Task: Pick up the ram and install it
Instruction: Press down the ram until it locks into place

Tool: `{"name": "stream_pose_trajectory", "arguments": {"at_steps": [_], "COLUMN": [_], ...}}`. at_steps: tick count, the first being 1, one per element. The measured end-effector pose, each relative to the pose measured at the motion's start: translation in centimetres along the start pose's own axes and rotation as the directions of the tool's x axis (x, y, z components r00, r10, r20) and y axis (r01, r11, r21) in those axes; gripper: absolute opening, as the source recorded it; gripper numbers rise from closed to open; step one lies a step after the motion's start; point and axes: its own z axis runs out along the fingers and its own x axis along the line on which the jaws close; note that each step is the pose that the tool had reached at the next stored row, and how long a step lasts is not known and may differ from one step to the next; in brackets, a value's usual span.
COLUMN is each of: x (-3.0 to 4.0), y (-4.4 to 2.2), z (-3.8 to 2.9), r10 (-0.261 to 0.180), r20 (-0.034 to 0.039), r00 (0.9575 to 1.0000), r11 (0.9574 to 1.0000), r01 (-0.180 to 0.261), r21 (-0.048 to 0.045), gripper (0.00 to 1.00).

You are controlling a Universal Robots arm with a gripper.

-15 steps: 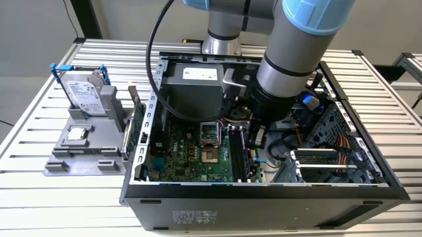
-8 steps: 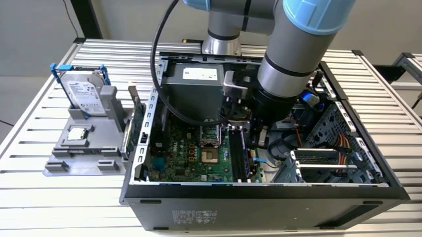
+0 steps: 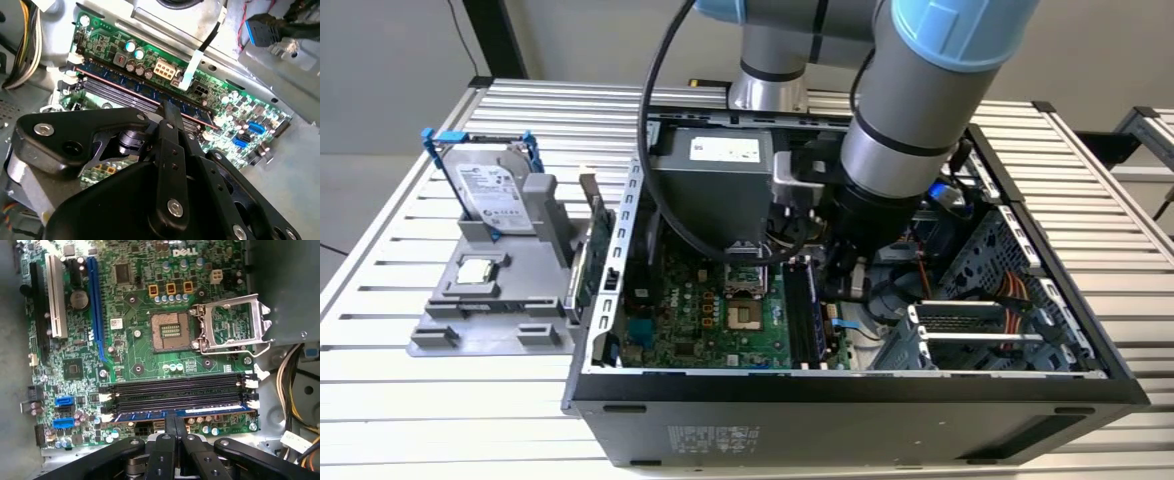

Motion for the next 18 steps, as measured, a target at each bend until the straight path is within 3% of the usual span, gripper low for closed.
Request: {"name": "stream_pose_trajectory", "arguments": {"at_steps": [8, 11, 18], "x": [-0.01, -0.02, -0.02], "y": [-0.04, -0.03, 0.0], "z": [0.79, 1.18, 1.41], "r10": [-0.054, -0.055, -0.055], "r20": [-0.0017, -0.0013, -0.0012], "r00": [0.9985, 0.9985, 0.9985], "r11": [0.9985, 0.9985, 0.9985], "r01": [0.054, 0.055, 0.055], "r21": [0.0023, 0.0024, 0.0021], "gripper": [0.0, 0.0, 0.0]}}
